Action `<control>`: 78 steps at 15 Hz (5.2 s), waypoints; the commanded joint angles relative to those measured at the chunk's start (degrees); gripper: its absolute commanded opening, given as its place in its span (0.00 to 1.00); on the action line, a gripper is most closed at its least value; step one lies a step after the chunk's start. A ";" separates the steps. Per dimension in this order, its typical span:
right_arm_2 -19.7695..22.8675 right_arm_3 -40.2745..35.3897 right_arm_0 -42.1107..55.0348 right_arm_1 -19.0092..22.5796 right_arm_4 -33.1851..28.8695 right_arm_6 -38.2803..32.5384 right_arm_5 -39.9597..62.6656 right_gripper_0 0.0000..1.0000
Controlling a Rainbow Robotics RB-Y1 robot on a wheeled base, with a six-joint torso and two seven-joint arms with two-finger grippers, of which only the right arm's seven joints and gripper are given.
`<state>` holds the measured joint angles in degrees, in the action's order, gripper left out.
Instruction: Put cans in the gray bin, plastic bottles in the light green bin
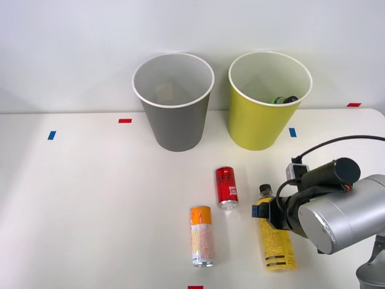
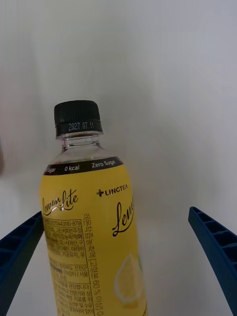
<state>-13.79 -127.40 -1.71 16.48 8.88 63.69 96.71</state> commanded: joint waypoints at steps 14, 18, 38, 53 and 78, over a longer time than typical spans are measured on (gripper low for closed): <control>-0.36 6.64 0.04 -5.85 -5.10 3.72 -5.04 0.26; -3.08 6.55 0.13 -6.02 -10.20 4.34 -6.35 0.00; 6.85 -15.51 24.74 -2.95 20.03 35.62 -53.73 0.00; 7.99 -16.39 15.25 -2.86 35.41 40.72 -75.61 0.00; 21.18 33.45 -27.73 -10.77 28.56 43.53 -85.19 0.00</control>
<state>7.25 -95.12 -28.57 5.72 37.65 107.07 11.71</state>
